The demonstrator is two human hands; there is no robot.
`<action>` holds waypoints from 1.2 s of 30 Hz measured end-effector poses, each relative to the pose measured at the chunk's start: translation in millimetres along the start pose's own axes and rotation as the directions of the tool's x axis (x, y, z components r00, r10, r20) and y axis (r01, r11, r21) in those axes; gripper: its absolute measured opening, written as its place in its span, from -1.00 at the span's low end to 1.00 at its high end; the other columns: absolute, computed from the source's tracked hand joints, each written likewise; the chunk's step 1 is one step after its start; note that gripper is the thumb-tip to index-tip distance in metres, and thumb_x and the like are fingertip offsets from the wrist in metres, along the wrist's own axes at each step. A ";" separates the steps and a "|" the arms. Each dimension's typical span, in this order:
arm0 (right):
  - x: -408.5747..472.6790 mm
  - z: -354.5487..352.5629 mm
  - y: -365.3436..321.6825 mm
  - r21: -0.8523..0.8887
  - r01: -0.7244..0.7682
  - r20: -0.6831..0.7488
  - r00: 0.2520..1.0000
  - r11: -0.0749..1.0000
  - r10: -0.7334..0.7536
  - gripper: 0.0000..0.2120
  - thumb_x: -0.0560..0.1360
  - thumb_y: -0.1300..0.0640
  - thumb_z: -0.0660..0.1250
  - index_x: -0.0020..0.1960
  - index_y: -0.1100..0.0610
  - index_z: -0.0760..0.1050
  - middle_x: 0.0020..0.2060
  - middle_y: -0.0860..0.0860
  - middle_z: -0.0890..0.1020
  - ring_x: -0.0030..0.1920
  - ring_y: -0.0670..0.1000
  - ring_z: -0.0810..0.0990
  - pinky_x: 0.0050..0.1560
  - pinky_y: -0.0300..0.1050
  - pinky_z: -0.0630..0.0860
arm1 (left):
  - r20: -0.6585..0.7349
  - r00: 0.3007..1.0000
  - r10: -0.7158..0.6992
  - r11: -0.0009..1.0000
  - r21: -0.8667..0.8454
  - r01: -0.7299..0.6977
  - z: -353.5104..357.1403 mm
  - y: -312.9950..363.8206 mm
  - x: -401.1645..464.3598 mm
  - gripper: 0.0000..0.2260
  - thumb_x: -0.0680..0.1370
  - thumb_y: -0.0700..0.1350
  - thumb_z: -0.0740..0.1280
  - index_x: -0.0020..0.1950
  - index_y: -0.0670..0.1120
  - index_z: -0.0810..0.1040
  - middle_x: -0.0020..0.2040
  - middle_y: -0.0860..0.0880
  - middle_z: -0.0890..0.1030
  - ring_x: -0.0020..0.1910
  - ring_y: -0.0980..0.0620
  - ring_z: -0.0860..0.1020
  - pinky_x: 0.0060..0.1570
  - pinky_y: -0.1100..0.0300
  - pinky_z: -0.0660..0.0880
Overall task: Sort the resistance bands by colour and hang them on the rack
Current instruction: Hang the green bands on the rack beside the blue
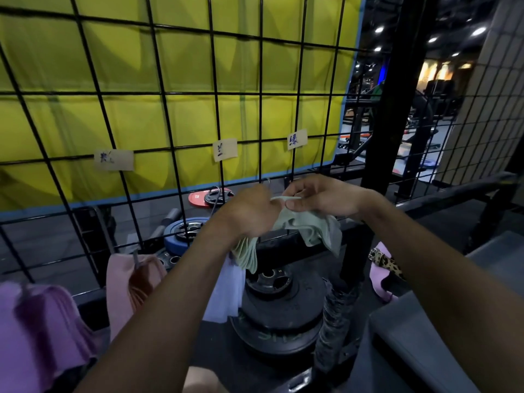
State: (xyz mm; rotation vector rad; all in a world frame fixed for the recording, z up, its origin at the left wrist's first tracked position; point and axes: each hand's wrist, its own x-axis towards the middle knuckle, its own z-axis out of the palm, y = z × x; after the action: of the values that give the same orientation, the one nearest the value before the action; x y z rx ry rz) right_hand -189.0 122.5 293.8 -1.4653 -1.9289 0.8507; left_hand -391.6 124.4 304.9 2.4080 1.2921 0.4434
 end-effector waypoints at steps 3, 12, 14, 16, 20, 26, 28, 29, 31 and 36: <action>-4.0 -7.3 -0.3 0.193 -0.007 -0.007 1.000 0.981 0.008 -0.64 0.46 -0.03 0.48 0.13 0.20 0.62 -0.03 0.24 0.60 -0.08 0.18 0.53 -0.03 0.08 0.43 | 0.066 0.998 0.007 0.986 -0.169 0.004 -11.3 3.0 4.9 -0.71 0.69 0.07 0.19 -0.09 -0.11 0.42 -0.26 -0.12 0.36 -0.30 -0.04 0.32 -0.26 0.11 0.20; -10.4 1.2 13.8 0.719 -0.025 0.032 0.999 0.694 0.003 -0.72 0.47 0.19 0.38 0.13 0.32 0.58 0.02 0.32 0.52 -0.20 0.15 0.46 -0.32 -0.12 0.54 | 0.112 0.991 -0.073 0.849 -0.514 0.120 -9.7 23.5 12.5 -0.71 0.66 -0.05 0.22 -0.01 -0.16 0.68 -0.42 -0.02 0.65 -0.54 0.08 0.53 -0.42 0.31 0.43; -10.3 7.8 18.4 0.773 -0.036 0.050 0.999 0.634 -0.004 -0.66 0.51 0.13 0.35 0.19 0.33 0.50 0.06 0.34 0.42 -0.23 0.14 0.39 -0.29 -0.11 0.49 | 0.103 0.992 -0.078 0.855 -0.505 0.120 -2.5 23.9 14.4 -0.68 0.67 0.01 0.19 0.09 -0.13 0.67 -0.32 -0.06 0.71 -0.40 0.02 0.66 -0.33 0.24 0.55; -10.9 14.5 21.2 0.776 -0.031 0.034 0.999 0.630 0.007 -0.70 0.53 0.11 0.32 0.11 0.34 0.52 -0.03 0.33 0.43 -0.29 0.12 0.38 -0.26 -0.06 0.44 | 0.091 0.993 -0.070 0.866 -0.489 0.105 5.2 23.0 12.7 -0.64 0.66 0.07 0.15 0.10 -0.10 0.66 -0.21 -0.10 0.74 -0.17 -0.09 0.72 -0.01 -0.01 0.65; -14.5 22.7 20.9 0.807 -0.034 -0.018 0.996 0.590 0.082 -0.79 0.50 0.09 0.31 -0.04 0.25 0.58 -0.33 0.16 0.55 -0.39 0.06 0.44 -0.29 -0.06 0.50 | 0.060 0.992 -0.114 0.846 -0.518 0.129 16.4 18.1 2.3 -0.54 0.68 0.13 0.10 -0.11 -0.10 0.67 -0.27 -0.12 0.72 -0.25 -0.12 0.68 -0.18 0.09 0.61; -13.5 23.6 24.4 0.821 -0.126 0.031 0.984 0.558 0.177 -0.77 0.60 0.13 0.20 -0.03 0.26 0.55 -0.33 0.13 0.54 -0.45 0.00 0.44 -0.34 -0.09 0.52 | 0.109 0.980 -0.167 0.740 -0.643 0.197 33.4 7.9 5.3 -0.46 0.64 0.29 0.10 -0.12 -0.05 0.69 -0.32 -0.09 0.70 -0.31 -0.08 0.61 -0.19 0.14 0.50; -11.5 22.3 30.9 0.833 -0.191 0.100 0.975 0.520 0.197 -0.77 0.60 0.10 0.23 0.07 0.27 0.52 -0.23 0.15 0.49 -0.46 -0.03 0.45 -0.34 -0.06 0.55 | 0.110 0.979 -0.174 0.733 -0.649 0.203 37.0 6.0 5.8 -0.42 0.62 0.35 0.09 -0.12 -0.07 0.66 -0.32 -0.08 0.67 -0.32 -0.07 0.60 -0.17 0.12 0.50; -11.7 21.4 33.3 0.831 -0.217 0.135 0.972 0.512 0.193 -0.76 0.59 0.09 0.25 0.10 0.26 0.50 -0.21 0.14 0.47 -0.46 -0.04 0.45 -0.33 -0.06 0.55 | 0.124 0.977 -0.173 0.724 -0.656 0.211 38.3 6.0 5.1 -0.40 0.61 0.37 0.08 -0.10 -0.09 0.64 -0.32 -0.08 0.65 -0.32 -0.06 0.59 -0.16 0.11 0.49; -12.5 20.2 36.6 0.813 -0.238 0.170 0.970 0.531 0.175 -0.78 0.58 0.07 0.27 0.04 0.24 0.52 -0.26 0.09 0.44 -0.48 -0.08 0.41 -0.34 -0.11 0.53 | 0.173 0.968 -0.184 0.695 -0.673 0.252 40.4 5.2 2.4 -0.34 0.57 0.43 0.09 -0.09 -0.14 0.63 -0.34 -0.07 0.62 -0.37 -0.03 0.56 -0.23 0.16 0.48; -15.2 23.9 35.7 0.745 -0.273 0.151 0.958 0.609 0.244 -0.74 0.63 0.03 0.21 -0.13 0.16 0.53 -0.38 0.01 0.41 -0.49 -0.10 0.37 -0.36 -0.16 0.44 | 0.270 0.953 -0.137 0.516 -0.802 0.301 53.0 -2.7 -1.2 -0.50 0.58 0.33 0.24 -0.24 -0.08 0.53 -0.43 0.01 0.49 -0.56 0.07 0.36 -0.48 0.25 0.27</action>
State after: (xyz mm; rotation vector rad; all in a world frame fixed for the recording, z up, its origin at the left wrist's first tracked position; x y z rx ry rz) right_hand -181.7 111.3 250.3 -1.1781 -1.0984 1.5915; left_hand -371.0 115.6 256.8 1.3936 0.9503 0.5895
